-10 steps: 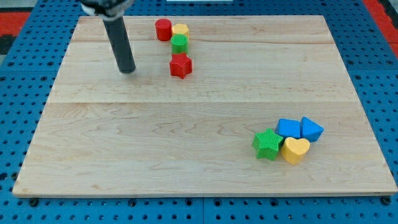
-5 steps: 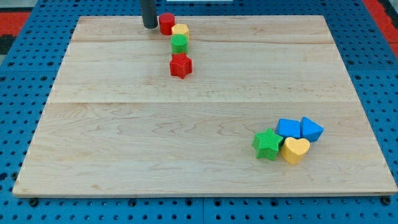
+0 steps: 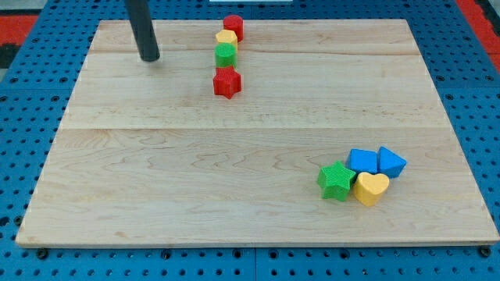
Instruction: Place the red circle at the top side of the yellow hexagon
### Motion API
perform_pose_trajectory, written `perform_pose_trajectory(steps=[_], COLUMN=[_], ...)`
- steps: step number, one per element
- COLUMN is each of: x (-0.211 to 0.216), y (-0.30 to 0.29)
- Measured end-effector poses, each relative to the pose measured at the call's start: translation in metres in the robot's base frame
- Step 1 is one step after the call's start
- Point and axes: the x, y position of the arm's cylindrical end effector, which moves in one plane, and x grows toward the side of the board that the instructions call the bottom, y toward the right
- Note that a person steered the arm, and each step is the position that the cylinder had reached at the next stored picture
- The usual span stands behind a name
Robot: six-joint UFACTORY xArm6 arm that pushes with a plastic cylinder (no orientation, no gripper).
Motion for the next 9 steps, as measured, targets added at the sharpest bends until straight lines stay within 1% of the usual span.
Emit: perform_pose_trajectory(steps=[1, 2, 3, 4, 5, 6, 7, 8, 9], x=[0.086, 0.111, 0.104, 0.099, 0.093, 0.095, 0.152, 0.194, 0.157], y=[0.091, 0.167, 0.169, 0.214, 0.320, 0.442, 0.488, 0.484, 0.475])
